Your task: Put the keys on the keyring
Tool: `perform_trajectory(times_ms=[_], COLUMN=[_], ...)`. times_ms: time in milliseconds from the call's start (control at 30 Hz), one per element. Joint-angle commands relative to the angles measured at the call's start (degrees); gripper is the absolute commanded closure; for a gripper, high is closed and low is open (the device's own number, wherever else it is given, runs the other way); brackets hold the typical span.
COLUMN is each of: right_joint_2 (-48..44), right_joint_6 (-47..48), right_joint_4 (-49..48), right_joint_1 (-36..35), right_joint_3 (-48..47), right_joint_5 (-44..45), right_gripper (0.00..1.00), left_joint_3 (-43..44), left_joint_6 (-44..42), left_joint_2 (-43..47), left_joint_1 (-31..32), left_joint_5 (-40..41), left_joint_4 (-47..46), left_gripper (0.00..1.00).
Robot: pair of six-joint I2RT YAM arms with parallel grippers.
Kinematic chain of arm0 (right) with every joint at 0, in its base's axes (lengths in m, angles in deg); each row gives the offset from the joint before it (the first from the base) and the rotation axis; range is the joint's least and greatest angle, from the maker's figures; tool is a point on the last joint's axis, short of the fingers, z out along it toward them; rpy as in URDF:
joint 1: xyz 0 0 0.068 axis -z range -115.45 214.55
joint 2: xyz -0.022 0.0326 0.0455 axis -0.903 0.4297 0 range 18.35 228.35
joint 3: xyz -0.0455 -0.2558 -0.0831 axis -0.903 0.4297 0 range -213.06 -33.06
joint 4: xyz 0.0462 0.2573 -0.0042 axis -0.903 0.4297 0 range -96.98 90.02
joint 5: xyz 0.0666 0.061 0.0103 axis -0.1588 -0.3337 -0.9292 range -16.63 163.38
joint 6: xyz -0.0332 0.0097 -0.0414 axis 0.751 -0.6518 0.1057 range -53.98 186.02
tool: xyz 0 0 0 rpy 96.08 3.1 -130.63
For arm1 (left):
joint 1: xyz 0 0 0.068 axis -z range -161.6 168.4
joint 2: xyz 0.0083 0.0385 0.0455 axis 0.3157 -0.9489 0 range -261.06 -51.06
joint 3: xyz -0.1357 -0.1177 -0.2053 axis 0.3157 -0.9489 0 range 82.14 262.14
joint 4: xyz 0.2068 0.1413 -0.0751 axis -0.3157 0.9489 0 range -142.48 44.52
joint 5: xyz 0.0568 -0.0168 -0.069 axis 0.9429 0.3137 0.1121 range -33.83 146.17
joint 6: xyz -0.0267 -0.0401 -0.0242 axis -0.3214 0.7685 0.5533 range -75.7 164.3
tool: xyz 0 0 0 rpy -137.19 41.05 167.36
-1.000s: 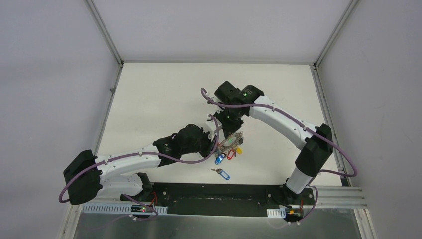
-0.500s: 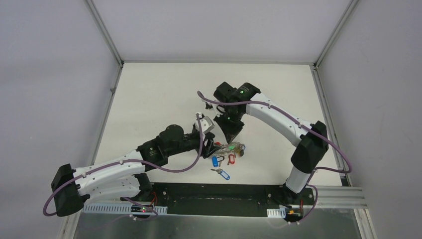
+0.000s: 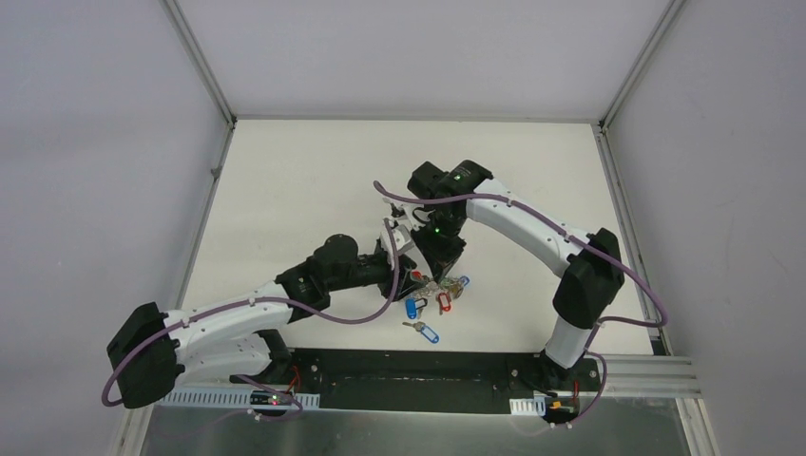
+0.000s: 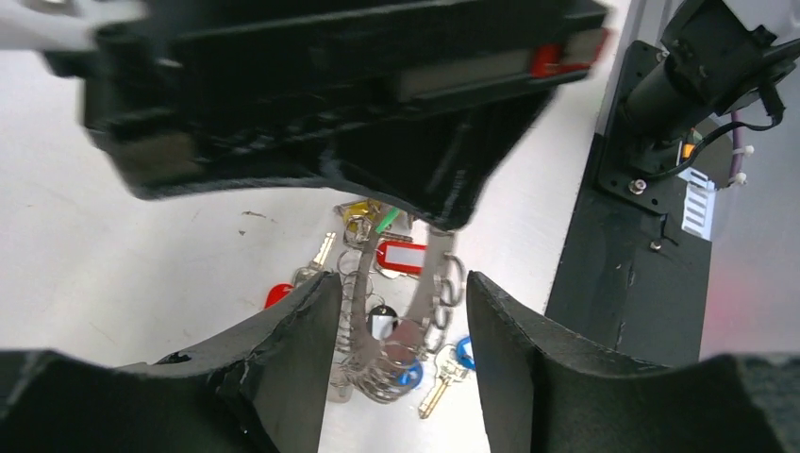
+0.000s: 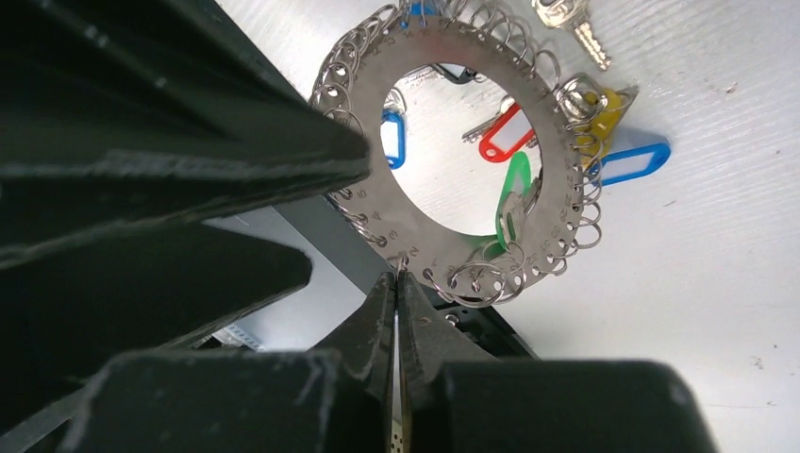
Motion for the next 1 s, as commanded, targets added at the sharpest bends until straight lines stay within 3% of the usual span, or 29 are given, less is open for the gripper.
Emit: perform_trajectory(times_ms=[0,200,367,567,833,967], right_joint_2=[0.72,1.70,2.21,2.56,5.95,8.83], right_joint_6=[-0.55,-0.98,-0.72,-1.04,-0.98,-0.37], right_joint_4=[1.51,2.05,2.51,0.77,-0.14,1.17], right_joint_1=[0.04,0.04,0.04,0.70,1.95,1.95], right_joint_3=[0.59,0.08,-0.66,-0.58,-6.30,-9.95], right_joint_5=[-1.38,-1.17,-1.71,-2.48,-4.33,-4.68], right_gripper=[1.00,1.00,1.00,1.00,1.00,1.00], left_joint_3=[0.72,3.05,1.10,-1.82,-0.85,0.41], left_joint_6=[1.82,1.85,5.53,8.90,1.88,-1.69], left_joint_2=[-3.56,-8.04,-10.69,-12.76,-4.25,-2.43], left_joint_1=[-5.21,-7.89,-9.04,-9.10,-9.11,-9.06], left_joint_5=[-13.23,-22.08,-28.28,-29.75,-17.19,-14.58], left_joint_4=[-6.99,-9.13,-17.20,-24.71,-7.19,0.49], left_gripper=[0.49,0.48,0.48,0.49,0.36,0.30])
